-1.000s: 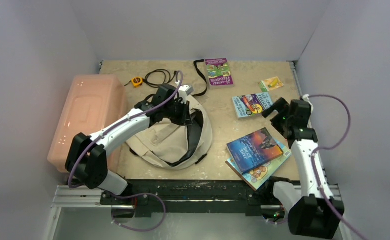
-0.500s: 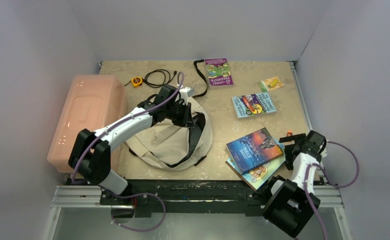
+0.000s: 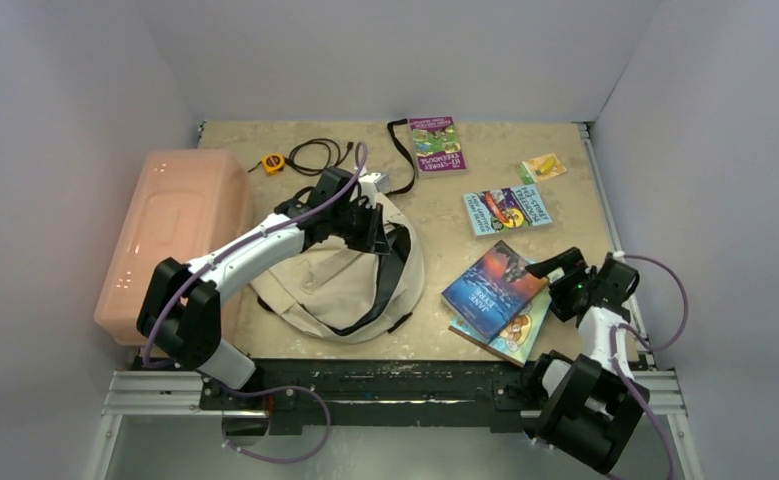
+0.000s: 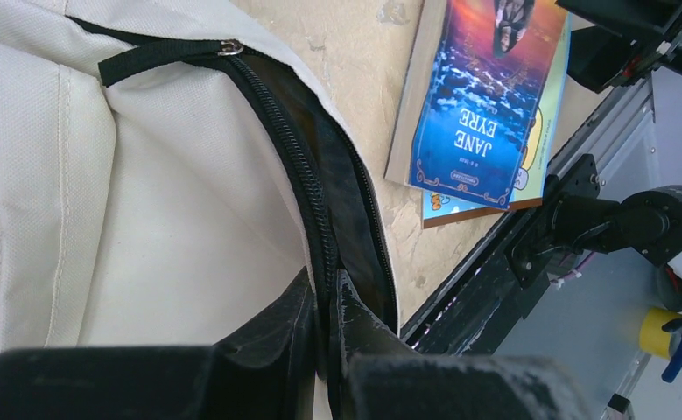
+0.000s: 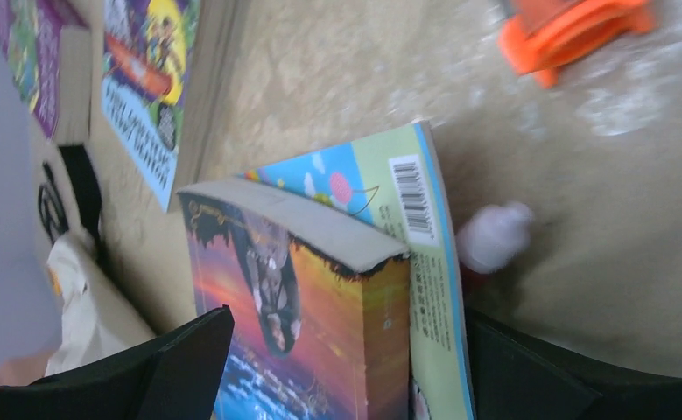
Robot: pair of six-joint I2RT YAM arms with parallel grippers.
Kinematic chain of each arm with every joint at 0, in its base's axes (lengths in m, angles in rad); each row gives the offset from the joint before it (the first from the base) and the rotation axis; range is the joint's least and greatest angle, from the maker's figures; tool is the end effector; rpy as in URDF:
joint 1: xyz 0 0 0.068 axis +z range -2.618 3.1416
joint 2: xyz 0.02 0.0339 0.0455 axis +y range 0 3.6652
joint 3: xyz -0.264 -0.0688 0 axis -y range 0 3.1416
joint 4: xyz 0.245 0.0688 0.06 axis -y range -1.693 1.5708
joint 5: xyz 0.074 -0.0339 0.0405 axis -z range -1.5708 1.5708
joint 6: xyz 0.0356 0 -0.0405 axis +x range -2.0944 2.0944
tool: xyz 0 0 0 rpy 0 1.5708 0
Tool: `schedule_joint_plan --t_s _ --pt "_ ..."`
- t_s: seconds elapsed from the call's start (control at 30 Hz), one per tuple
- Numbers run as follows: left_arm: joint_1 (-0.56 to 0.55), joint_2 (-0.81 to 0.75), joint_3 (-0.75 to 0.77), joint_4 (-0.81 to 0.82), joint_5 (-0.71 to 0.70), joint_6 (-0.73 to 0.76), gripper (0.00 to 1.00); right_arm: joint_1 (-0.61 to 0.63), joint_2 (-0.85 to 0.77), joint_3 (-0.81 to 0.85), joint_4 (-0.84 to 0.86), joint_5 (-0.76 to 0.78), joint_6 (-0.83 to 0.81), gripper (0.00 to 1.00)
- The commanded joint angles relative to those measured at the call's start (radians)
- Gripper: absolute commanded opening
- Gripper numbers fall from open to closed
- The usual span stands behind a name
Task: Pack the student bag
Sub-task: Pick up the book from the center of the board.
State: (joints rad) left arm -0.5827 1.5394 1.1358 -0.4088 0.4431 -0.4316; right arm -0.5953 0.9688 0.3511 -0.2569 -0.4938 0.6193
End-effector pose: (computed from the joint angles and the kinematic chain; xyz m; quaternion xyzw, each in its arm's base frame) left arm 0.2702 -0.1963 0.2593 0.1495 0.8975 -0.3538 0.2165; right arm 0.1523 -0.0828 0.1573 0.4517 0.7961 0.2337 0.3280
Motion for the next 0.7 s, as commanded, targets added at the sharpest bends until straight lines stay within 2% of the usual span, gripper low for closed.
schedule_joint_plan --t_s 0.0,0.1,0.17,0.43,0.5,0.67 --pt "0.002 0.002 0.044 0.027 0.047 -0.012 0.0 0.161 0.005 0.039 0.083 -0.115 0.069 0.99" --pt "0.002 0.008 0.048 0.022 0.048 -0.011 0.0 0.282 0.027 0.077 0.112 -0.084 0.144 0.99" --pt "0.002 0.008 0.048 0.02 0.049 -0.009 0.0 0.317 0.028 0.105 0.11 -0.055 0.158 0.99" --pt "0.002 0.005 0.055 0.02 0.068 -0.012 0.0 0.326 0.101 0.187 0.003 -0.002 0.03 0.98" --pt "0.002 0.007 0.055 0.023 0.076 -0.017 0.0 0.326 0.112 0.15 0.069 -0.037 0.024 0.92" --pt "0.002 0.008 0.055 0.026 0.08 -0.022 0.0 0.326 0.126 0.074 0.225 -0.094 0.047 0.59"
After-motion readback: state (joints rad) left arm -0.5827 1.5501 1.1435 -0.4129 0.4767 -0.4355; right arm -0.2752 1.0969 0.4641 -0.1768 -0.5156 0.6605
